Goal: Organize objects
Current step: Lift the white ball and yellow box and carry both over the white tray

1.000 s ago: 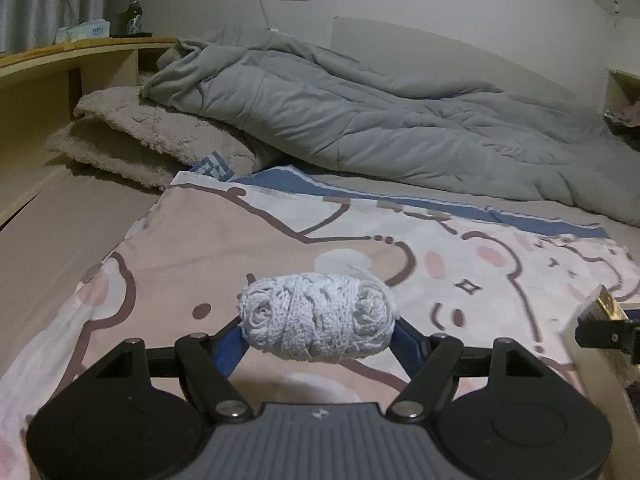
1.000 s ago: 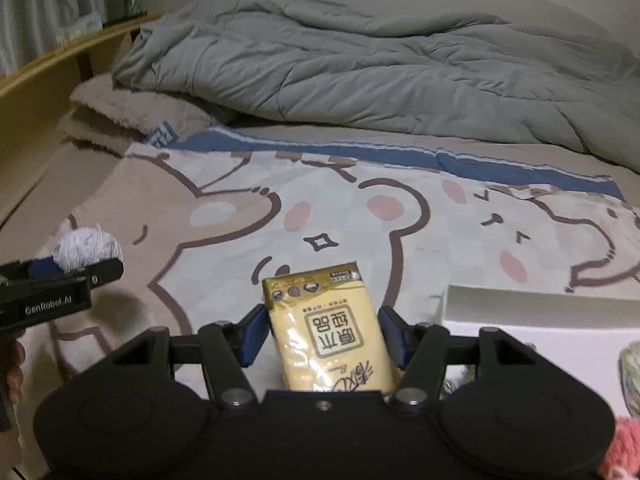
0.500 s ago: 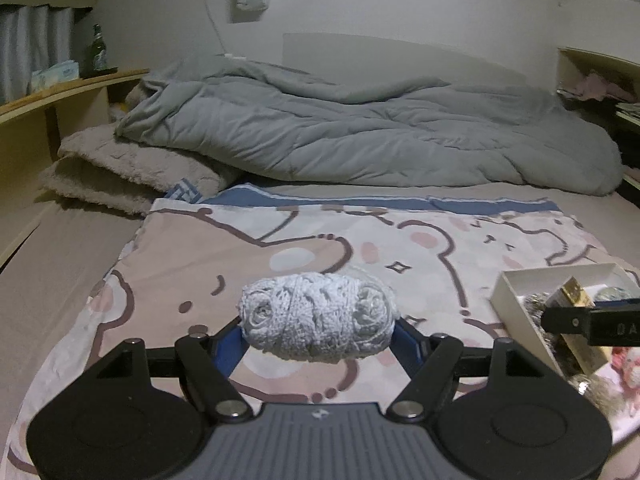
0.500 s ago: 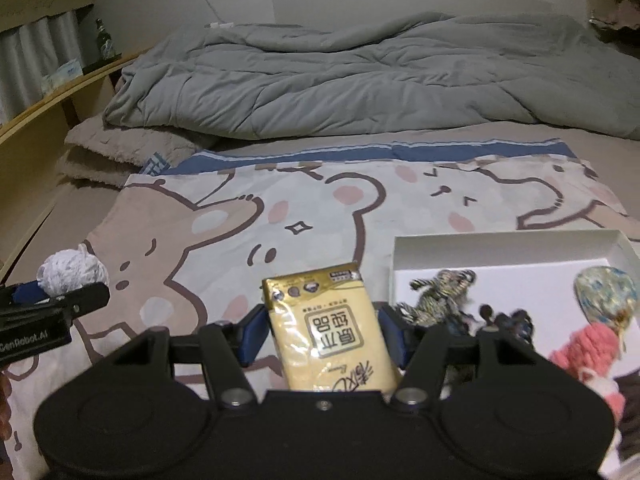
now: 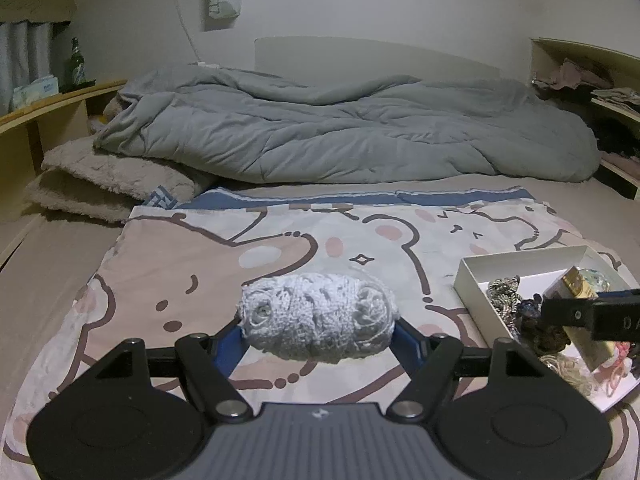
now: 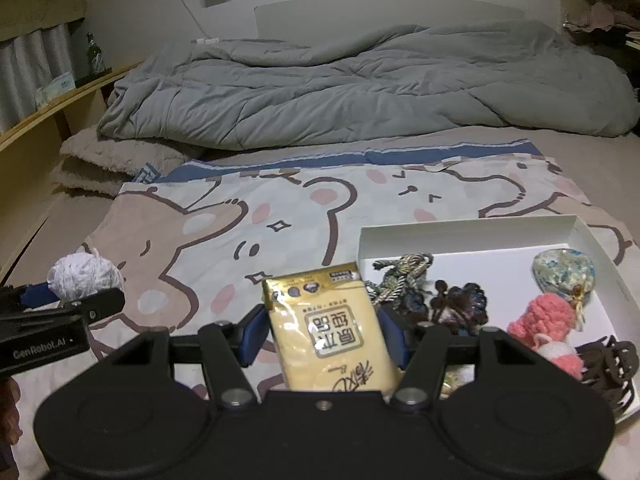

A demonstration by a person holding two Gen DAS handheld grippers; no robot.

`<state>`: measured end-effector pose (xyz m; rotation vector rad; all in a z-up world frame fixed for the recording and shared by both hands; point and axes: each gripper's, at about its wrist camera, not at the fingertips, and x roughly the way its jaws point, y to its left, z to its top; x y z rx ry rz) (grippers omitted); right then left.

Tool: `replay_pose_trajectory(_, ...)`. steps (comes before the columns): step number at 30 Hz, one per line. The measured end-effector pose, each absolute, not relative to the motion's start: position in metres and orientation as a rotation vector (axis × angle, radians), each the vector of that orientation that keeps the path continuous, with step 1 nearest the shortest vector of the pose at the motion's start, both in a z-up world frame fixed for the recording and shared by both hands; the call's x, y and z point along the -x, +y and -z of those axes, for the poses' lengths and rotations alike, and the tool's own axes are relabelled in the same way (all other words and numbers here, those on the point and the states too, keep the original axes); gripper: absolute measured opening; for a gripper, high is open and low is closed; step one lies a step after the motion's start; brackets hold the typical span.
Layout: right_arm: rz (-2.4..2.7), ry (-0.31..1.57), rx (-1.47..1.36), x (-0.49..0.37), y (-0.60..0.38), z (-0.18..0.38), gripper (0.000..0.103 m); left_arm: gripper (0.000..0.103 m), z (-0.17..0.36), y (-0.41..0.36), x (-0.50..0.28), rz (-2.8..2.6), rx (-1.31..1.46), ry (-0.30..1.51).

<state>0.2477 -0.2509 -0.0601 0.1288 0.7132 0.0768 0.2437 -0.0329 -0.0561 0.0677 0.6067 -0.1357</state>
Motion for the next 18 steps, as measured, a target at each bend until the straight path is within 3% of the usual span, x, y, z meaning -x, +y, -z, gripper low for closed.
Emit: replay_pose_trajectory(18, -0.048, 0.672, -0.124, -0.236, -0.306, 0.046, 0.061, 0.075, 0.042, -0.085, -0.246, 0.221, -0.054, 0.544)
